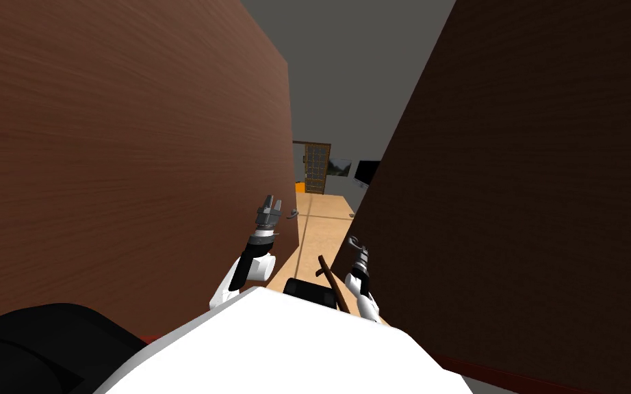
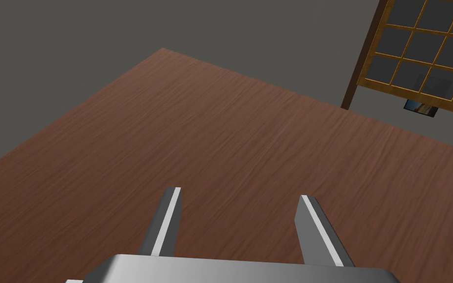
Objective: Push the door open
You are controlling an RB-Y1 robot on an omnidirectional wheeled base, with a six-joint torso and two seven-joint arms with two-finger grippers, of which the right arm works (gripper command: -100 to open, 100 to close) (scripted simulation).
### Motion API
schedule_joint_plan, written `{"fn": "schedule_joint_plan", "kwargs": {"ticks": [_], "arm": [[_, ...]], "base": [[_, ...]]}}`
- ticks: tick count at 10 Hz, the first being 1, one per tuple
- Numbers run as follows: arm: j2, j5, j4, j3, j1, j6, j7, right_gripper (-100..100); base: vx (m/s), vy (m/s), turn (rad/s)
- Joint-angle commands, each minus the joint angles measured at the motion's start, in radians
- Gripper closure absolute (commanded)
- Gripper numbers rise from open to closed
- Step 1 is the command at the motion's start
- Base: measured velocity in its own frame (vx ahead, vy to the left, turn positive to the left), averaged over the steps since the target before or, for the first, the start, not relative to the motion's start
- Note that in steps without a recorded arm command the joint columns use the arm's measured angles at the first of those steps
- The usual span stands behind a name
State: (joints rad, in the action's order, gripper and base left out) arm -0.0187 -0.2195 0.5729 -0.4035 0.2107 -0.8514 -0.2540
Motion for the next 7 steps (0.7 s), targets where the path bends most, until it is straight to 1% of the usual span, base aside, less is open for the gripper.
{"fn": "schedule_joint_plan", "kwargs": {"ticks": [1,2,3,4,5,7], "arm": [[-0.016,-0.004,0.005,-0.007,0.007,-0.002,-0.01,100],[-0.027,-0.008,0.004,-0.014,0.009,-0.003,-0.016,100],[-0.006,-0.011,-0.014,-0.02,0.008,-0.008,-0.011,100],[0.027,-0.031,-0.041,-0.021,0.026,-0.03,-0.025,100],[0.027,-0.031,-0.041,-0.021,0.026,-0.03,-0.025,100],[0.043,-0.053,-0.07,-0.016,0.046,-0.05,-0.042,100]], "base": [[0.182,0.046,-0.059],[0.153,0.047,-0.057],[0.046,0.016,-0.044],[0.048,0.024,-0.116],[0.102,-0.049,-0.104],[0.162,-0.072,-0.099]]}}
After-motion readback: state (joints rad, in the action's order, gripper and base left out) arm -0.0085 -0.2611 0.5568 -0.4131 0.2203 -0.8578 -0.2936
